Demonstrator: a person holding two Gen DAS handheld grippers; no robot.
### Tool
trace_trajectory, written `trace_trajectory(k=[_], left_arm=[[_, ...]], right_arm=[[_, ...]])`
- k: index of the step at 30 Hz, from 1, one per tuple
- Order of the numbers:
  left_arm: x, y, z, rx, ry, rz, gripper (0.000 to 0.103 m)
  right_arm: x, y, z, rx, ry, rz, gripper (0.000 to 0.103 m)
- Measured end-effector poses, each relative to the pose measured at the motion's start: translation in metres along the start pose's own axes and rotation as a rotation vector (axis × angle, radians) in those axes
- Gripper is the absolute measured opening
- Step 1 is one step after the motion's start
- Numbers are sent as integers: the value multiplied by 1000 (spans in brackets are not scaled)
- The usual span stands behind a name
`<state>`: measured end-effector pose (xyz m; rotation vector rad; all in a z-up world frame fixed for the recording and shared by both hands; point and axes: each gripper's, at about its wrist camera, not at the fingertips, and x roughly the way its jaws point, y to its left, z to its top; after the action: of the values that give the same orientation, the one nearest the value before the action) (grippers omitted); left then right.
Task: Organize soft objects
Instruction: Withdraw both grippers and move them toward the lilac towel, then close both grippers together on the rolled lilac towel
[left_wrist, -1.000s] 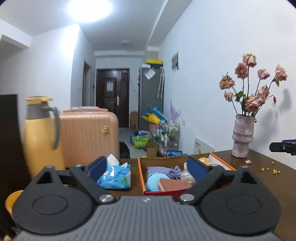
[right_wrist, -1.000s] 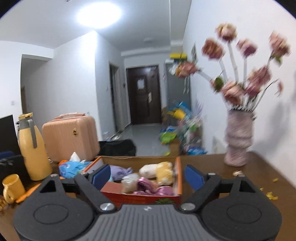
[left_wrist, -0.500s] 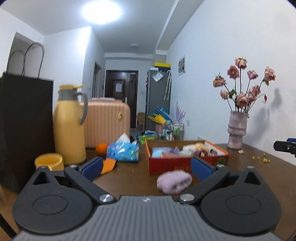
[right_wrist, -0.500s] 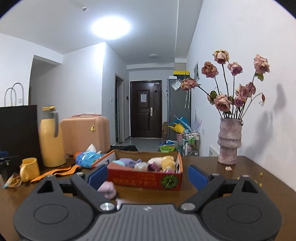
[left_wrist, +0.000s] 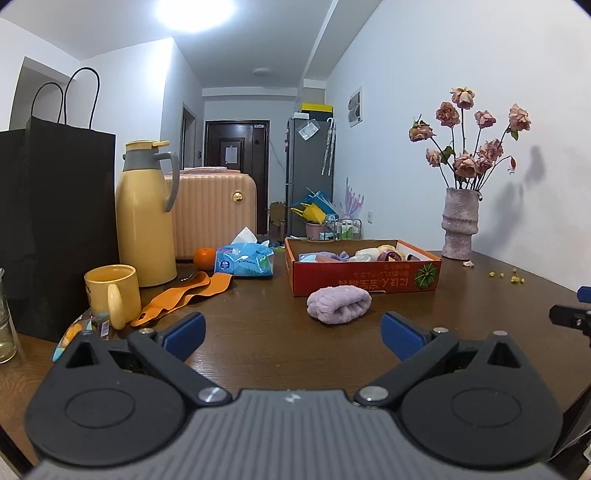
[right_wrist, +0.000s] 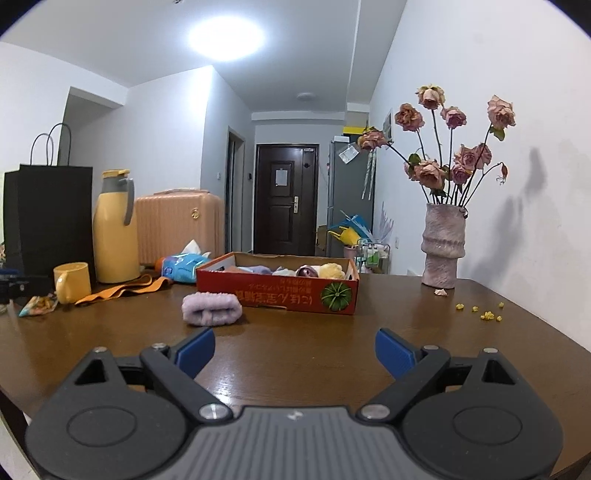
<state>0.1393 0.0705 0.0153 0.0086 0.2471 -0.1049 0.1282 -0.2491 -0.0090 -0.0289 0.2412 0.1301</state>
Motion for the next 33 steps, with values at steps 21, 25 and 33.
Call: trace_trajectory(k=[21, 25, 33], left_arm=[[141, 9, 5, -170, 240, -8, 103], [187, 11, 11, -198, 287, -63, 103], [274, 12, 23, -249, 370, -128, 80]], right_arm=[[133, -8, 26, 97, 144, 165, 87], [196, -5, 32, 145, 204, 206, 77], [311, 12, 44, 198, 321, 321, 61]])
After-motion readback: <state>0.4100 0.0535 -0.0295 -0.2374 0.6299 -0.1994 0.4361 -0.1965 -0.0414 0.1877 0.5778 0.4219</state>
